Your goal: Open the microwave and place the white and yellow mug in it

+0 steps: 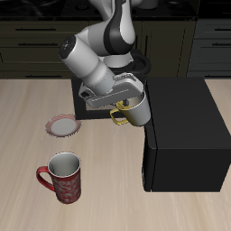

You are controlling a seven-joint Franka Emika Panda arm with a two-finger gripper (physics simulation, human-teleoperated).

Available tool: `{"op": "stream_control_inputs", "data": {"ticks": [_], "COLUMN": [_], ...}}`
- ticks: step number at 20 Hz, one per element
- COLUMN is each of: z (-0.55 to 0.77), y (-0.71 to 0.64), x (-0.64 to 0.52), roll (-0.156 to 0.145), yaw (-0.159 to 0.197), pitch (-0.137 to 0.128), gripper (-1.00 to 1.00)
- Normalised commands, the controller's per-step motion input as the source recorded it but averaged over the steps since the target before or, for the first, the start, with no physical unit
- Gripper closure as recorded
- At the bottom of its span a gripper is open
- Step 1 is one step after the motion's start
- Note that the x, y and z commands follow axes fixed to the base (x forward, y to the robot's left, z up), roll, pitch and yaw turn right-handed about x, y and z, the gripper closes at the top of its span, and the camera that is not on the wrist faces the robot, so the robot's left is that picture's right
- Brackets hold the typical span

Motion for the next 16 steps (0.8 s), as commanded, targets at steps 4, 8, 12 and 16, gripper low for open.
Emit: {"op": "stream_control_inputs", "data": {"ticks": [4,8,12,16], "z": [-0.04,0.01,0.12,0.08], "y": [0.1,0.05,0.06,0.2], "x": [0.12,0.23,0.23,0.04], "roll": [0.006,-0.001,-0.01,0.028], "yaw": [0.003,0.012,0.0,-0.021], "pitch": [0.011,-0.013,-0.018,0.004], "gripper": [1.0,1.0,1.0,1.0]}}
